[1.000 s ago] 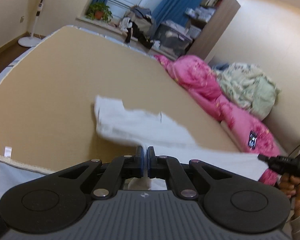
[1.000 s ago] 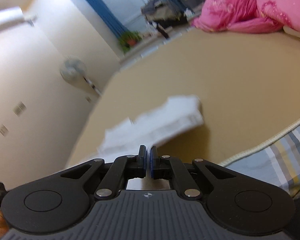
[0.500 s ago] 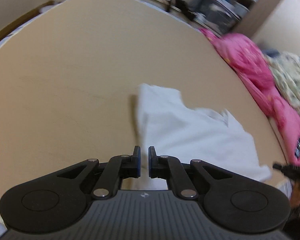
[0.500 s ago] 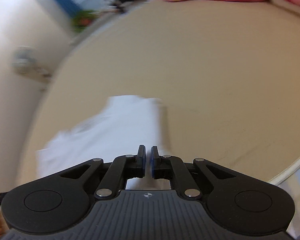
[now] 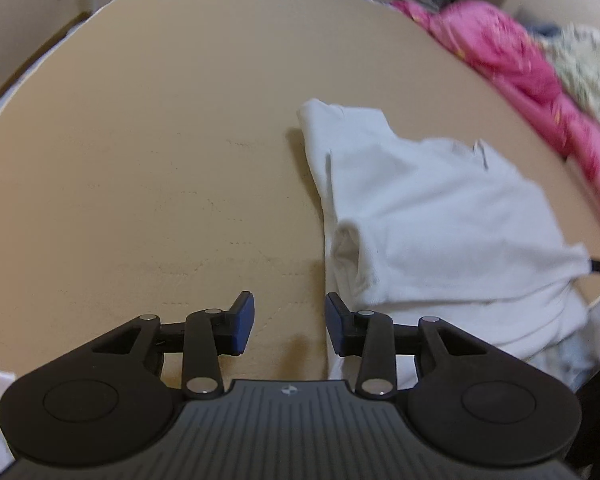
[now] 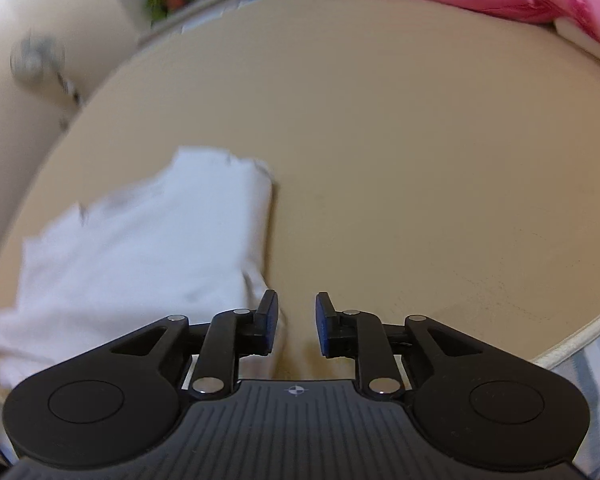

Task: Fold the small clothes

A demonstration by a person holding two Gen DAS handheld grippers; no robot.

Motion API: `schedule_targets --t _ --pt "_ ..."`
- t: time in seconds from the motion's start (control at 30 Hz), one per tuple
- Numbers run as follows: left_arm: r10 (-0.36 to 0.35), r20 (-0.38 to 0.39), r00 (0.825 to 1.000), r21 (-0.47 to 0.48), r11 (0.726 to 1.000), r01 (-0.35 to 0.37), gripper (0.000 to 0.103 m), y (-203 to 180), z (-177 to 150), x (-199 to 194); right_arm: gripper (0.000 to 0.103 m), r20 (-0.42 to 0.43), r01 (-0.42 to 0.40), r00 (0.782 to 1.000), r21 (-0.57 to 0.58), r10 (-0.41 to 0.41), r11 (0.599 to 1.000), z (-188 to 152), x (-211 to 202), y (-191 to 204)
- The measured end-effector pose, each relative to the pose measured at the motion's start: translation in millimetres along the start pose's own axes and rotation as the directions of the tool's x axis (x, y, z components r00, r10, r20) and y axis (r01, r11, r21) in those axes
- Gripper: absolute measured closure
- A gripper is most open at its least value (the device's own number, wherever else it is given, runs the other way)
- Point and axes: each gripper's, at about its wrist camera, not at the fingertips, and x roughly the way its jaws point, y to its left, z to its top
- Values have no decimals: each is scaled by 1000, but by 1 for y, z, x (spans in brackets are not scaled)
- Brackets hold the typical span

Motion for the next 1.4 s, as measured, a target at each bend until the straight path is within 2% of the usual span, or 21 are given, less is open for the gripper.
schedule_targets --t 0.2,0.43,0.73,1.03,1.13,1.23,1.4 --pt "10 -6 1000 59 998 -10 59 -12 -2 9 81 -30 -7 1000 -46 6 999 -6 2 13" --pt "-8 -12 1000 82 997 9 59 -24 4 19 81 -32 -74 997 -21 73 997 -3 8 15" --pt "-71 18 997 135 989 68 56 -42 25 27 81 -38 -93 995 -38 92 995 8 20 26" --pt "-106 61 992 136 986 97 52 -41 48 49 81 14 -126 992 -68 128 990 27 37 39" --pt "-122 87 989 108 988 113 52 -35 54 51 80 28 -139 989 -109 142 984 31 41 45" --pt "-148 119 982 92 986 137 53 -33 59 49 80 38 -154 987 -102 158 983 33 44 46" --pt "-163 116 980 127 981 149 54 -39 62 53 80 58 -173 982 -109 180 979 38 41 48"
